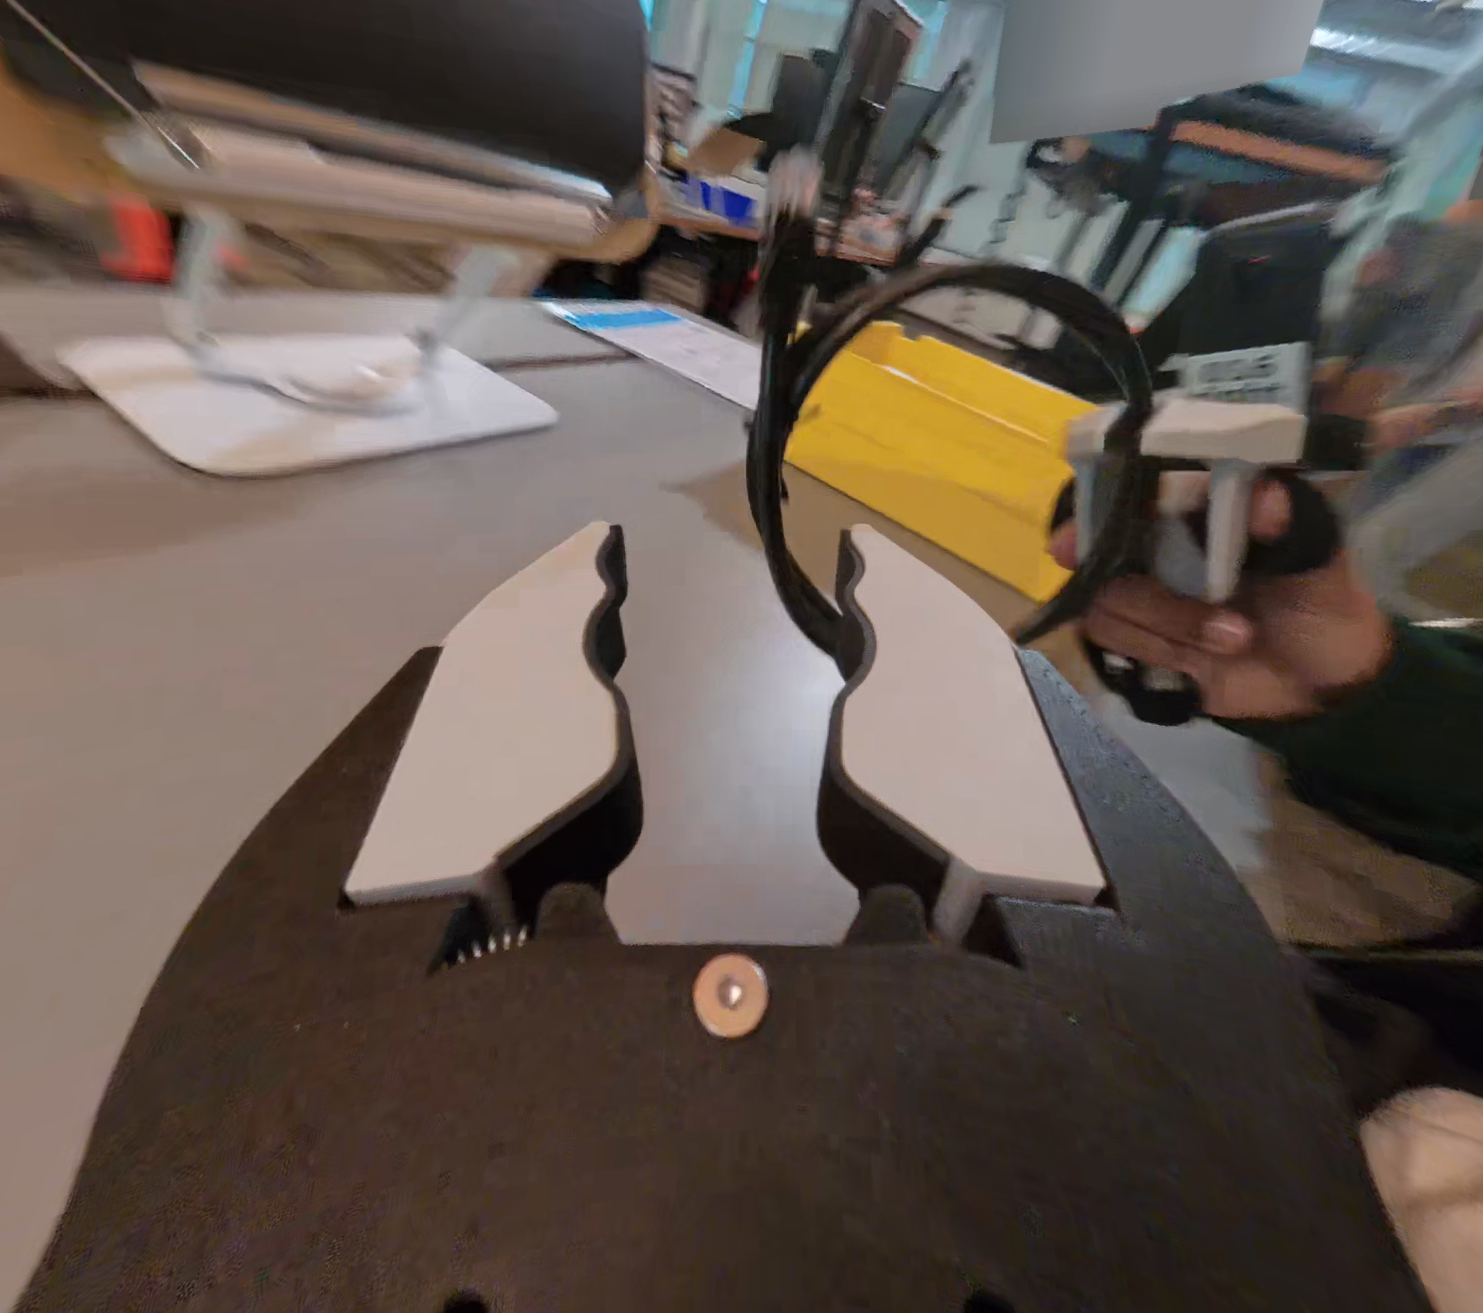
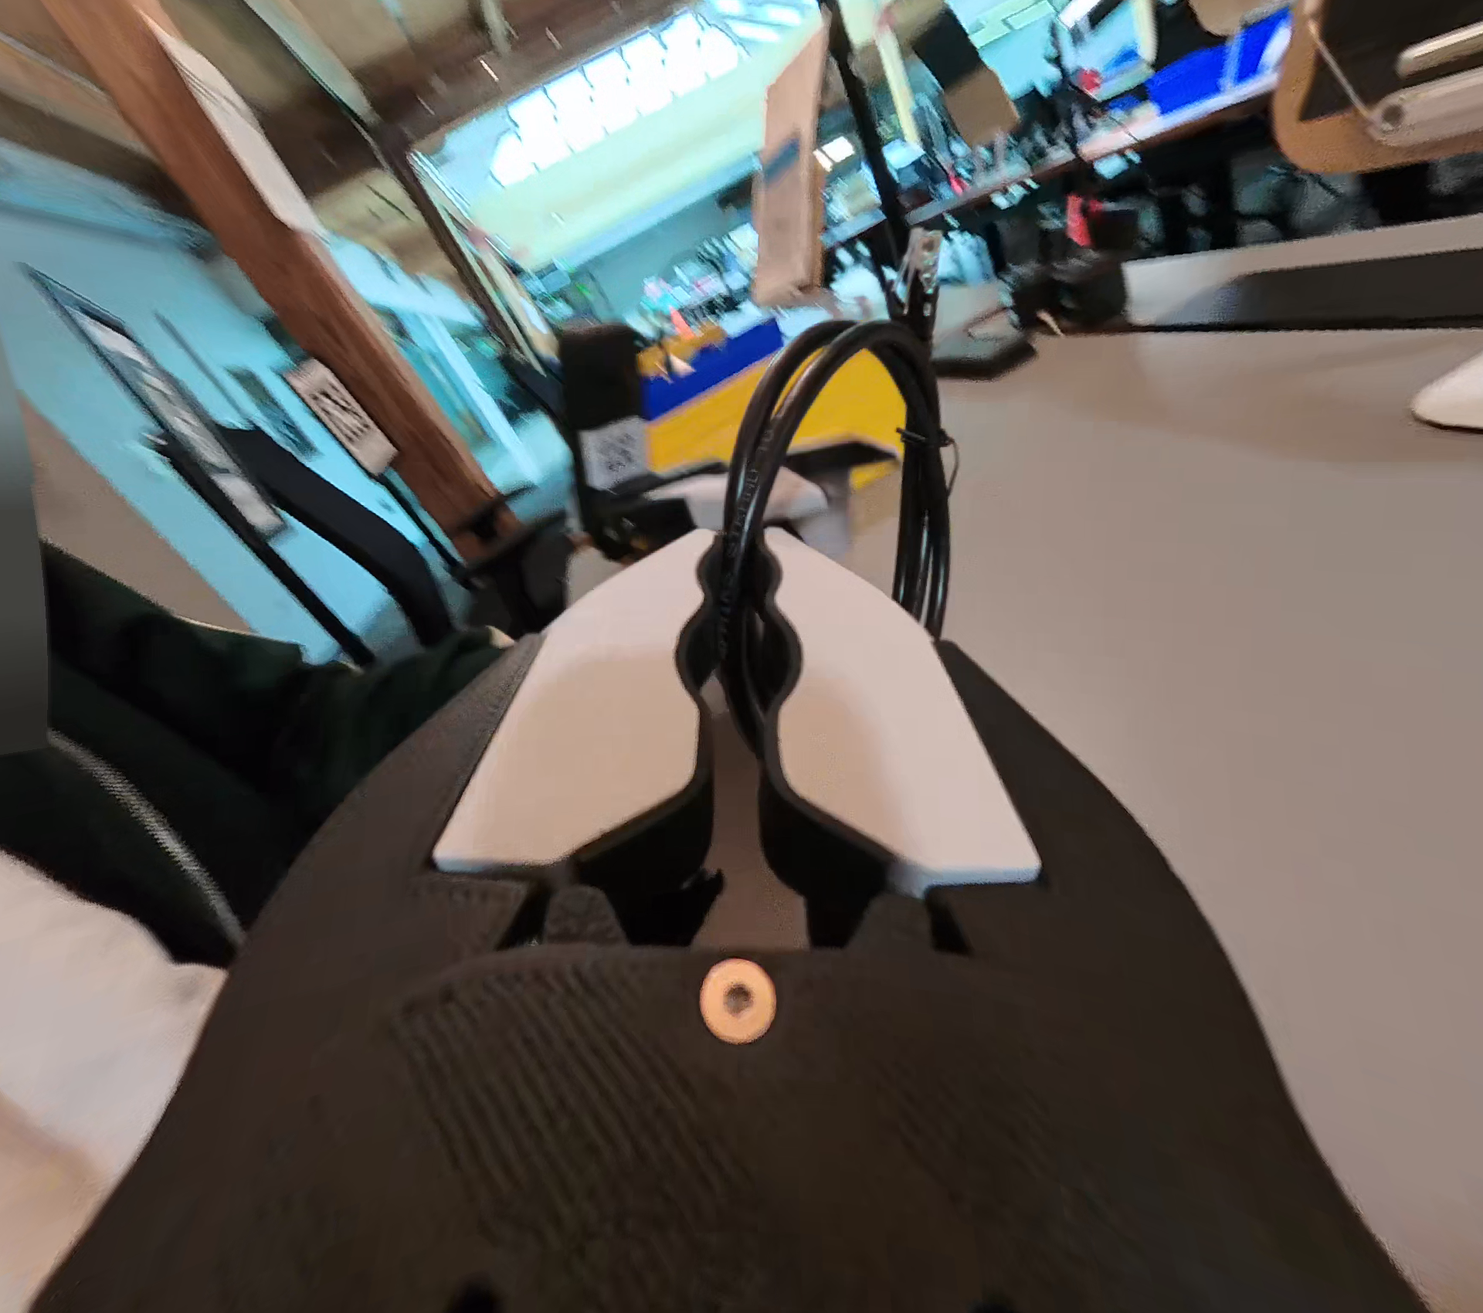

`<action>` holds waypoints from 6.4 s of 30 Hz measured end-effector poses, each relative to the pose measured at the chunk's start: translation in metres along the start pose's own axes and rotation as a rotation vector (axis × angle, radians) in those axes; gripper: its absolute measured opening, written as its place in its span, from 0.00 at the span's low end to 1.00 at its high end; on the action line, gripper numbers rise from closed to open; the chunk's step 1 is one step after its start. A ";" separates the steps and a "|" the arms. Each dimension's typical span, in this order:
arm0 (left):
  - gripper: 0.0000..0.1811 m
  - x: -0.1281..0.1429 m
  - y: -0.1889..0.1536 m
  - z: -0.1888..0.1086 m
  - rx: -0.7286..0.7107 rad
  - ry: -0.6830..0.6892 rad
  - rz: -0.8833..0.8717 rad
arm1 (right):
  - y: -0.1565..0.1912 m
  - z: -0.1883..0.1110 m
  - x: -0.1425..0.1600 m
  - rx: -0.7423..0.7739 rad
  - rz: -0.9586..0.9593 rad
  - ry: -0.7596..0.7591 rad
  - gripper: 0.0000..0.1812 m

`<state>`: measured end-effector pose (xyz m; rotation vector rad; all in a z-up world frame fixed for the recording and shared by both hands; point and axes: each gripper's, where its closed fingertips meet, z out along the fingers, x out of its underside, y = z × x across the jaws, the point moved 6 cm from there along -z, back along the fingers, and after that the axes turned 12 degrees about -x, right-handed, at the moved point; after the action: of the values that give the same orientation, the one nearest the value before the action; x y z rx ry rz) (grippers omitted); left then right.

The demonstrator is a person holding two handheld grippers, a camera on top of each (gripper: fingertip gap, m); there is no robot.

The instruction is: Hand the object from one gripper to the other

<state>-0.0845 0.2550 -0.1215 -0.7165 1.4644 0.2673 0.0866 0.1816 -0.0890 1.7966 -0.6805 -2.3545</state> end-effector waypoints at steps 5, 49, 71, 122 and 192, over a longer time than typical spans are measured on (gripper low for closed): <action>0.12 0.002 -0.011 0.002 0.360 -0.024 -0.395 | -0.002 -0.016 -0.012 -0.205 0.125 -0.197 0.03; 0.10 0.001 -0.014 0.002 0.428 -0.040 -0.413 | -0.012 0.000 0.011 0.356 -0.685 0.274 0.37; 0.10 0.012 -0.050 0.008 0.510 -0.175 -0.738 | 0.003 0.047 0.061 0.223 -0.444 0.447 0.23; 0.17 0.018 -0.071 0.006 0.871 0.210 -0.557 | 0.004 0.009 0.035 -0.247 -0.118 0.317 0.03; 0.57 0.023 -0.032 0.021 0.290 0.097 -0.073 | 0.013 0.008 0.015 -0.407 0.096 -0.025 0.04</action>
<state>-0.0465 0.2368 -0.1359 -0.5515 1.5257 -0.0377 0.0718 0.1674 -0.0959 1.5259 -0.2540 -2.2515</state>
